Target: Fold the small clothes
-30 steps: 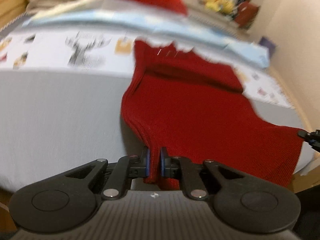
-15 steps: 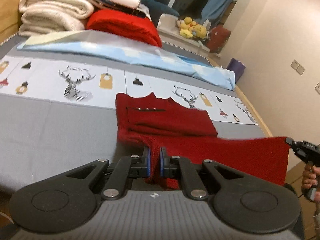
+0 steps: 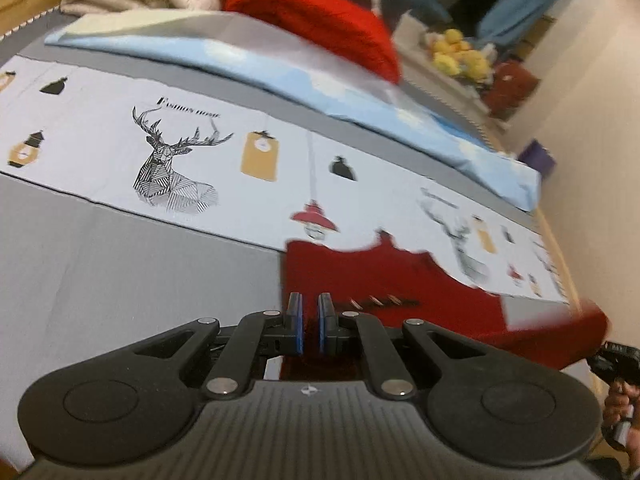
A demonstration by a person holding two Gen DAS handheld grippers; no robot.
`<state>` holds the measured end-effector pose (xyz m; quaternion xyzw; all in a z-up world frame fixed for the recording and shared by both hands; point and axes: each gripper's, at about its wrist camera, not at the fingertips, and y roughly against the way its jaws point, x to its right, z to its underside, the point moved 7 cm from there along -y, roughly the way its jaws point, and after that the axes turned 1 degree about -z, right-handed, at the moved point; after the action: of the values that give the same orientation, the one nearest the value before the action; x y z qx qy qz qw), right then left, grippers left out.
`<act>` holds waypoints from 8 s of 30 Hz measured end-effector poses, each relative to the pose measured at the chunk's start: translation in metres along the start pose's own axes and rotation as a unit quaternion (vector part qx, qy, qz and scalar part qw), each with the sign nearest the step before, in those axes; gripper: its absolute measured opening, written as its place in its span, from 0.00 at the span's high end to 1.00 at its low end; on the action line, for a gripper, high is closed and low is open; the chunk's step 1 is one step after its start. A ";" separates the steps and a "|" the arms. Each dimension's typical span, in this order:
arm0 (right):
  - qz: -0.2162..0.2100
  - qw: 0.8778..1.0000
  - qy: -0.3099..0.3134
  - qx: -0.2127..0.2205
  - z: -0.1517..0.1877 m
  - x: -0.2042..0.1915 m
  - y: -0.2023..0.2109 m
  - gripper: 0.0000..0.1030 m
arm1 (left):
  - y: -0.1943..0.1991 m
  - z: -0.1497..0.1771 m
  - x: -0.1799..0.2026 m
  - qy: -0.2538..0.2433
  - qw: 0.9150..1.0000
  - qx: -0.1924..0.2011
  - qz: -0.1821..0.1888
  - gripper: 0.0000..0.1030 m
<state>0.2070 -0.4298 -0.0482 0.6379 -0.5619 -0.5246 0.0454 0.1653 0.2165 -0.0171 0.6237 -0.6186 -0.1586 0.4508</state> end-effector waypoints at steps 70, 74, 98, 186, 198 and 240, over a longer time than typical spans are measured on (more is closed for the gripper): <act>0.074 0.997 0.009 -0.021 0.014 0.031 -0.112 0.92 | -0.091 0.048 -0.020 -0.022 0.995 -0.100 -0.002 0.45; 0.052 0.995 0.019 -0.086 0.040 0.027 -0.110 0.46 | -0.094 0.074 -0.025 -0.047 0.986 -0.159 -0.007 0.45; 0.137 0.980 0.134 -0.049 0.066 0.024 -0.048 0.75 | -0.047 0.084 -0.013 -0.124 0.987 -0.104 0.015 0.73; -0.049 0.779 0.616 -0.106 0.428 -0.314 -0.142 0.34 | 0.108 0.064 -0.100 0.002 0.980 0.119 -0.159 0.49; -0.084 0.843 0.522 -0.096 0.389 -0.321 -0.137 0.82 | 0.105 0.064 -0.098 0.017 0.980 0.115 -0.163 0.49; 0.042 0.984 0.171 0.010 0.042 -0.024 -0.003 0.50 | -0.037 0.114 0.138 -0.202 0.974 0.059 -0.086 0.49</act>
<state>0.1834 -0.3882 -0.0539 0.6946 -0.5771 -0.4001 0.1561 0.1278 0.0427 -0.0576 0.6550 -0.6492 -0.2826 0.2639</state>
